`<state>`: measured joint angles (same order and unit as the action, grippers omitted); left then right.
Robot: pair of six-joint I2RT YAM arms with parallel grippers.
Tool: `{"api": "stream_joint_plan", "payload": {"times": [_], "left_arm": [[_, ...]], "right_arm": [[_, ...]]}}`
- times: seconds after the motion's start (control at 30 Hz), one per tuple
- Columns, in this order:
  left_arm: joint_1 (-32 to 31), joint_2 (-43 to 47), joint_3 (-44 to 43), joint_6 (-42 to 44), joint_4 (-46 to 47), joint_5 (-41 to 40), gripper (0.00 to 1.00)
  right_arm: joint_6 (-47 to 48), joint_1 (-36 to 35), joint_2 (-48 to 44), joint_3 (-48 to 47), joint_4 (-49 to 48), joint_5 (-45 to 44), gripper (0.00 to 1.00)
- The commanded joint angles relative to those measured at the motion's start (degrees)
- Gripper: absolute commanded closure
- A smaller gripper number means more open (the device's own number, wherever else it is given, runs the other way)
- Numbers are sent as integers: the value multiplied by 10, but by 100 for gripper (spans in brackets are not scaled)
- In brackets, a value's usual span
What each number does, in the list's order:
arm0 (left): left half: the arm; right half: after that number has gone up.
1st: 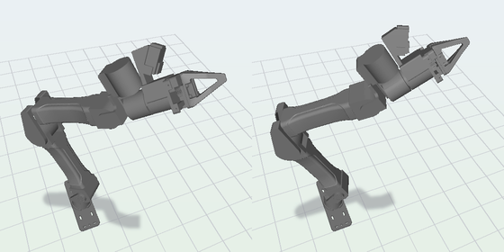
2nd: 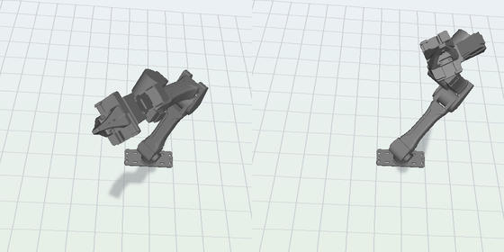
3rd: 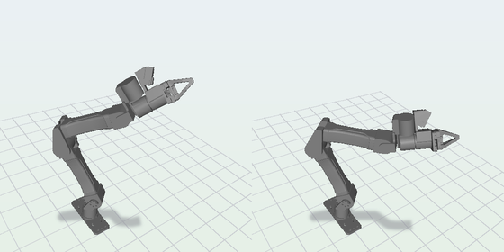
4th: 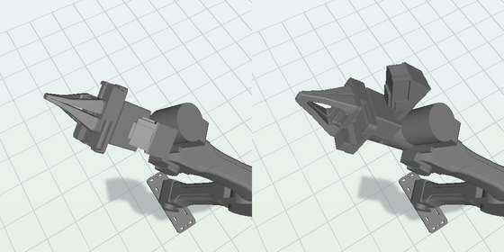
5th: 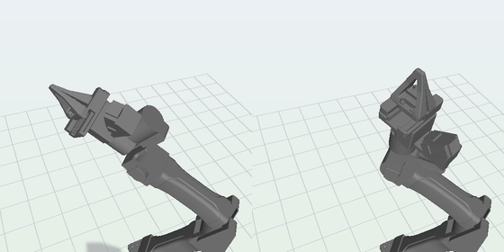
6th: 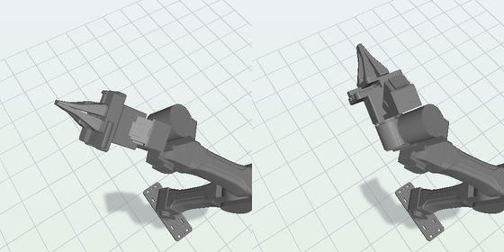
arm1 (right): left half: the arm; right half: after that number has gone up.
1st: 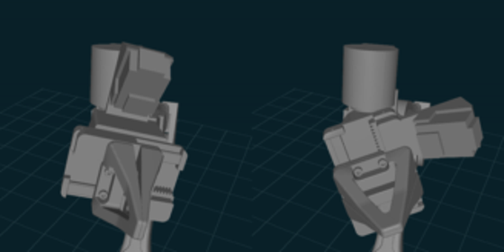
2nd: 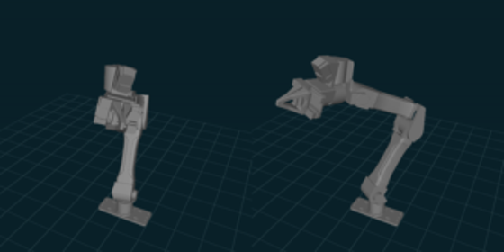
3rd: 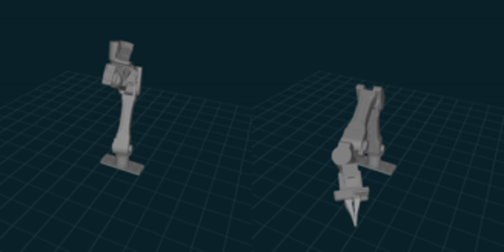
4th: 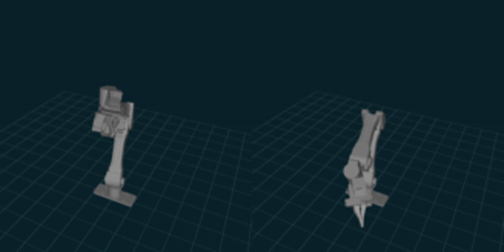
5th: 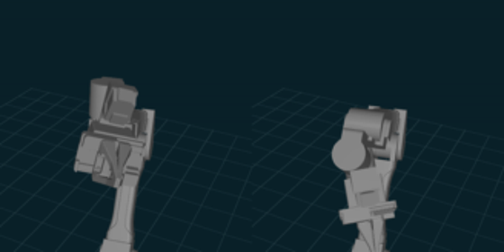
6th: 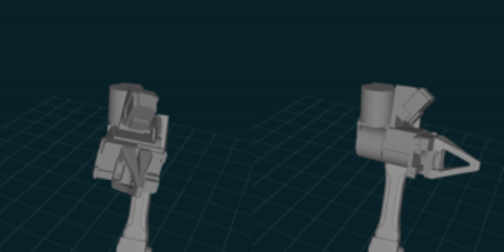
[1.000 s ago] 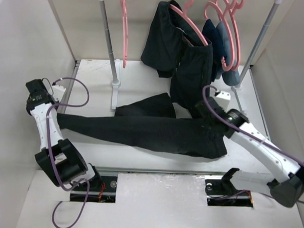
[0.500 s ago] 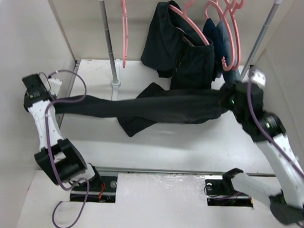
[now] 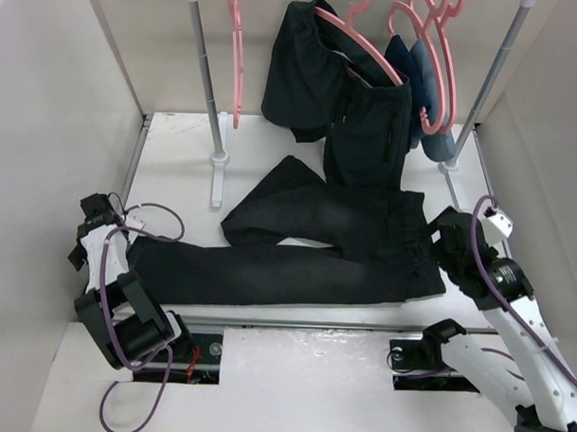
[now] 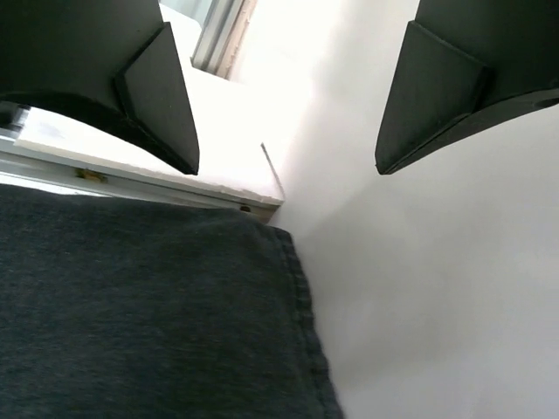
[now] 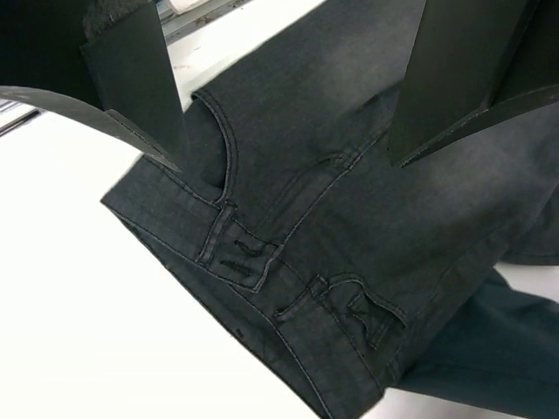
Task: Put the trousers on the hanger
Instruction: Flatten out the trousers at the center of the board.
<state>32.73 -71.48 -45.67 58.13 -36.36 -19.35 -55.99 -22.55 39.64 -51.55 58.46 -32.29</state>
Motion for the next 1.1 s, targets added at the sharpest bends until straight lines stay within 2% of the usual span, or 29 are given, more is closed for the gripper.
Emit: {"api": "stream_joint_plan", "payload": {"times": [0.0,0.17,0.33,0.47,0.53,0.6,0.63,0.73,0.77,0.8,0.83,0.9,0.97,1.0,1.03,1.07], "left_arm": [[2,-8,-39,-19,-5,-4,20],[2,-34,-30,-43,1,35,16],[2,-72,34,-57,100,29,15],[2,-125,71,-70,167,22,15],[2,-140,79,-76,186,22,21],[2,-158,93,-76,199,22,30],[2,-163,106,-69,215,10,40],[15,-163,135,-47,229,-13,52],[22,-163,141,-37,234,-25,55],[31,-147,146,-27,234,-31,57],[51,-137,153,-2,234,-31,57],[72,-113,160,22,229,-38,57],[86,-73,160,41,207,-38,52],[86,-58,143,47,163,-17,49],[86,-43,126,47,133,3,44],[86,-17,104,47,99,31,34]], "right_arm": [[-12,1,38,-8,-22,-4,0],[-12,13,60,74,-111,47,0],[-7,38,120,139,-186,109,0],[18,61,210,164,-257,159,0],[32,69,239,164,-272,180,0],[37,77,268,164,-277,186,11],[32,88,268,164,-277,192,31],[5,115,232,185,-253,192,72],[-6,125,209,191,-241,187,93],[-18,148,182,205,-226,176,97],[-45,158,115,211,-188,170,99],[-70,178,37,219,-158,160,100],[-145,178,-70,219,-95,143,100],[-169,178,-98,213,-78,123,100],[-183,178,-121,200,-63,110,100],[-183,178,-146,190,-48,97,100]]}}
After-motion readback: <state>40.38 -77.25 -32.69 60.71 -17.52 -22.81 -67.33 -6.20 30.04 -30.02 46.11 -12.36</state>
